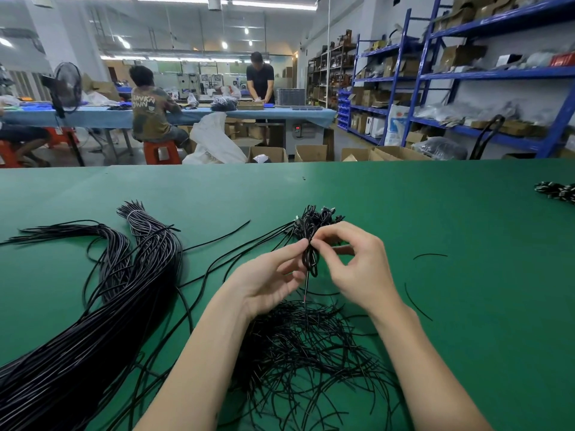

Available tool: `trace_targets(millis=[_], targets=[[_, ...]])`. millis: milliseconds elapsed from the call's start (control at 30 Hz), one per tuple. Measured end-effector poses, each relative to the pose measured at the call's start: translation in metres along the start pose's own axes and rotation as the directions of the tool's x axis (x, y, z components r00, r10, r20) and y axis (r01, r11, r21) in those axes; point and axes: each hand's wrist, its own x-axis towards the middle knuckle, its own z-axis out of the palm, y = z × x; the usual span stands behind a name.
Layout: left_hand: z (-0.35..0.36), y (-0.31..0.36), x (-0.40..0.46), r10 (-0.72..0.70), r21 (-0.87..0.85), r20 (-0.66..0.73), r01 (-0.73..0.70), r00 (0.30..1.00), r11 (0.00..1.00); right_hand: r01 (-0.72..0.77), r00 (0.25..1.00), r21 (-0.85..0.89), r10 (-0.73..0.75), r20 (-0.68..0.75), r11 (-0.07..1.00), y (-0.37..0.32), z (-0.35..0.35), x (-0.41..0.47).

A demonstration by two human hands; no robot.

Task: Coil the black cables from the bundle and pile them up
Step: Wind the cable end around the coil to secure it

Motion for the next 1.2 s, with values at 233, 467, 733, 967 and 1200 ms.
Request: trace_targets(millis=[233, 467, 733, 967, 1200], targets=[[0.002, 0.000, 0.002, 0.282, 0.157, 0.001, -0.279, 0.959, 0.947, -0.171, 0.985, -0.005, 0.171, 0.004, 0.985, -0.004, -0.001, 0.002], [0.002, -0.009, 0.003, 0.706, 0.632, 0.196, -0.638, 0.681, 0.440, -0.511, 0.859, 0.297, 0.495, 0.134, 0.807, -0.007, -0.007, 0.010], [0.006, -0.009, 0.007, 0.757, 0.719, 0.485, -0.693, 0.438, -0.060, -0.584, 0.806, 0.366, 0.571, 0.157, 0.724, 0.001, -0.012, 0.010], [0.001, 0.007, -0.001, 0.209, 0.307, 0.101, -0.230, 0.973, 0.924, -0.224, 0.972, 0.039, 0.220, 0.087, 0.974, 0.004, -0.008, 0.003], [0.000, 0.010, -0.003, 0.179, 0.247, 0.020, -0.179, 0.984, 0.952, -0.149, 0.971, -0.228, 0.187, 0.152, 0.962, -0.007, -0.017, 0.011]])
